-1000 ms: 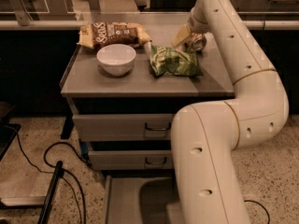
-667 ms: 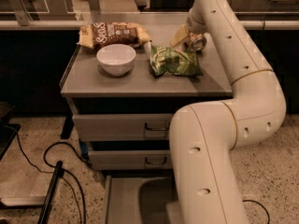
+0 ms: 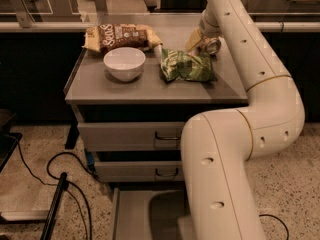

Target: Place orange can into bottom drawer

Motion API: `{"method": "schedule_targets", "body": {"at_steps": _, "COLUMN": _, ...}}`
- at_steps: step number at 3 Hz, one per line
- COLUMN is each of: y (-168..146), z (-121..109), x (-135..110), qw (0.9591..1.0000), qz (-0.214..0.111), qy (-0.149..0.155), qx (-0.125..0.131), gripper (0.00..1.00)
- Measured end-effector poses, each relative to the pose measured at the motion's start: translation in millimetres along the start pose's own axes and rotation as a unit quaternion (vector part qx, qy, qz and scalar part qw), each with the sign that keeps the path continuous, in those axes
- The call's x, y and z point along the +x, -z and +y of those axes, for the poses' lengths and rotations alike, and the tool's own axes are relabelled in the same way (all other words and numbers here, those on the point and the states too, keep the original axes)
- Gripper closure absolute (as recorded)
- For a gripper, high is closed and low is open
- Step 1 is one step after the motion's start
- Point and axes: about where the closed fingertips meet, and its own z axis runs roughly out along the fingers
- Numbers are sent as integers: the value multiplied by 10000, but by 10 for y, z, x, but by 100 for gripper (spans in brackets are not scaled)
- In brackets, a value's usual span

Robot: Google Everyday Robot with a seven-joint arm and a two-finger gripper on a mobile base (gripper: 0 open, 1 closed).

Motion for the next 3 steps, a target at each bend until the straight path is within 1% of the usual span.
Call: {"method": "schedule_targets", "body": {"at_steps": 3, "y": -1, "z": 0, "x": 0, "qw": 10000, "qz": 1, "qy": 0, "qx": 0, "gripper": 89}}
